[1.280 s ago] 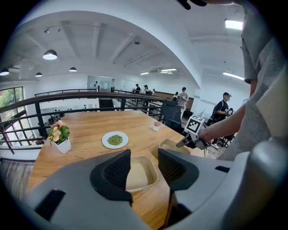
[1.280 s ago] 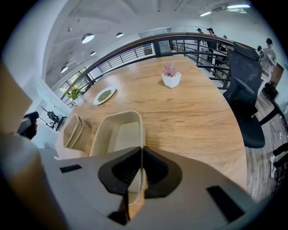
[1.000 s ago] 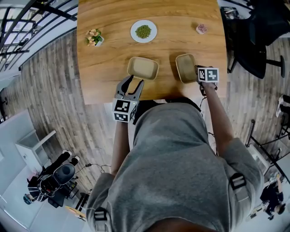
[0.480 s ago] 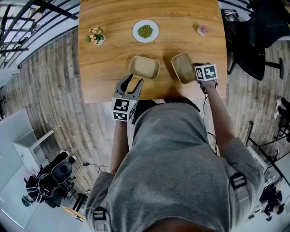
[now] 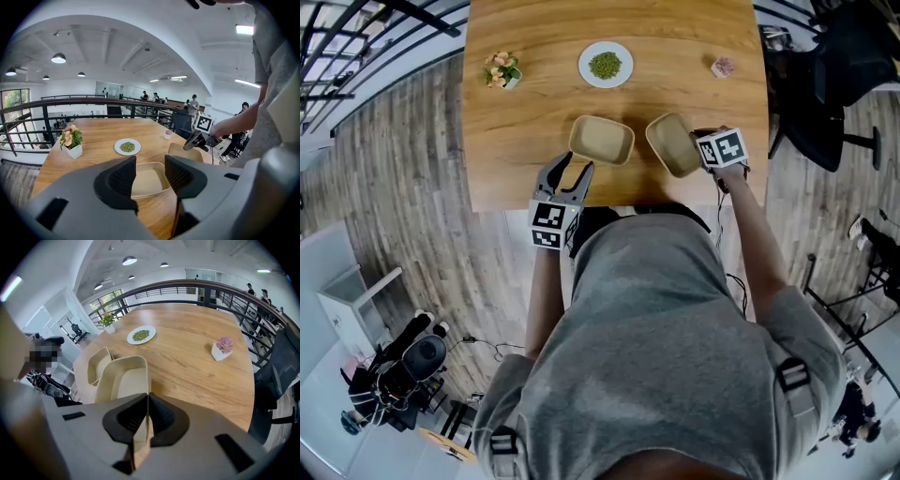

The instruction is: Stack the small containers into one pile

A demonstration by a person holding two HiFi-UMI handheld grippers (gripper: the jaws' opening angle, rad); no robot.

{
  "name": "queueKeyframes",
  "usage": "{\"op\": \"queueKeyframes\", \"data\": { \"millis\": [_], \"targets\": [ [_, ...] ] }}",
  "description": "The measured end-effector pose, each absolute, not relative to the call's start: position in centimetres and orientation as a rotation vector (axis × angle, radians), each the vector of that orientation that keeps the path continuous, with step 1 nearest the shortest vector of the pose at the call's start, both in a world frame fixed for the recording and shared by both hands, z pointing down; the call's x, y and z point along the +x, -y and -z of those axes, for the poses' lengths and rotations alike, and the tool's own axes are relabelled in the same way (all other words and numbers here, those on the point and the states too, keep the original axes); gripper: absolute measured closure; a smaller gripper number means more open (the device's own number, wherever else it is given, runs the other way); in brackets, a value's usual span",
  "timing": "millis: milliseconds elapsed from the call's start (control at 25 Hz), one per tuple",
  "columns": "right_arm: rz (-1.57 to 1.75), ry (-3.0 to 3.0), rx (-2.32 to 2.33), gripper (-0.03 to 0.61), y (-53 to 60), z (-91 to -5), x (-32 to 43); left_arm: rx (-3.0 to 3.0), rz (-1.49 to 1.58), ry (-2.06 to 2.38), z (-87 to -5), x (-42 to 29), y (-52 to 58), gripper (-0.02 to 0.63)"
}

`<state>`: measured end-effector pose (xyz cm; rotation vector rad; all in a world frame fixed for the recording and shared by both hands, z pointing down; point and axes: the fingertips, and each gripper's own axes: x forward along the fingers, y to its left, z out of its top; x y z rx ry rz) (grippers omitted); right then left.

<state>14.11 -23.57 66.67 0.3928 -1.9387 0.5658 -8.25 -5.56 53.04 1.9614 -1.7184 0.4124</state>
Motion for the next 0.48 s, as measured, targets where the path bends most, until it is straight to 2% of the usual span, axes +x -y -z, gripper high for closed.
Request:
{"op": "queueKeyframes", "data": {
  "millis": [480],
  "targets": [
    [-0.537,1.971,0.245,0.561,21.2,-64.1,8.7,1.939,-0.376,1.741,-53.2,-11.2,4.3,0.411]
  ]
}}
